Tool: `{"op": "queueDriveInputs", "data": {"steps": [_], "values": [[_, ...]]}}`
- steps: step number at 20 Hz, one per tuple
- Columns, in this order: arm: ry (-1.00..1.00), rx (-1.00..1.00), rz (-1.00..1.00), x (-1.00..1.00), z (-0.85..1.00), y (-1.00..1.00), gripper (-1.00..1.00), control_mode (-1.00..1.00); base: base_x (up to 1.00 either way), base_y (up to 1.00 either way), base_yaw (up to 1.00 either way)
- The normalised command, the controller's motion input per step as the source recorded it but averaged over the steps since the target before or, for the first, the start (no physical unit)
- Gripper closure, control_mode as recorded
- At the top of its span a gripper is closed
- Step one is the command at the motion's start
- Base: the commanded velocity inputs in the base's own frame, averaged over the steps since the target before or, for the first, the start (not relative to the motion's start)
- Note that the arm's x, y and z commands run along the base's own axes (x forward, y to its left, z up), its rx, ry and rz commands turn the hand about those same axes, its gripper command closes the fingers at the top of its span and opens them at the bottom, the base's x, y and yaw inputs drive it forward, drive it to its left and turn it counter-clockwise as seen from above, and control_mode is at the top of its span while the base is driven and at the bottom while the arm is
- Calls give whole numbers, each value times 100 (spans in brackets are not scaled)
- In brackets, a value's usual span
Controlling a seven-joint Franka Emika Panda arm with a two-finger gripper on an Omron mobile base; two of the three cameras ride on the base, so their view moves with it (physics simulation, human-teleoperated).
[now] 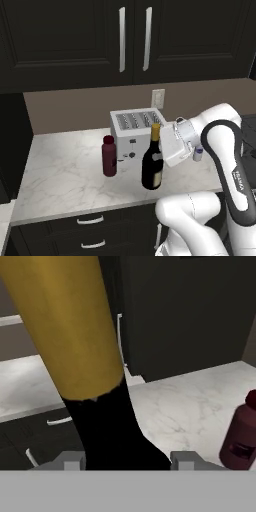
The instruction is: Place the drinks on the dining counter in a tight cluster.
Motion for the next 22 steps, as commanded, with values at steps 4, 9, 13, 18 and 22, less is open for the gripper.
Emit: {"op": "queueDriveInputs", "data": {"steps": [4, 9, 13, 18, 22], "values": [[0, 0, 0, 0, 0, 0, 100, 100, -85, 0, 3], [0, 0, 0, 0, 0, 0, 100, 100, -64, 4, 12], [0, 0, 0, 0, 0, 0, 100, 100, -97, 5, 41], [0, 0, 0, 0, 0, 0, 100, 100, -98, -2, 67], [0, 0, 0, 0, 0, 0, 100, 100, -60, 2, 85]]}}
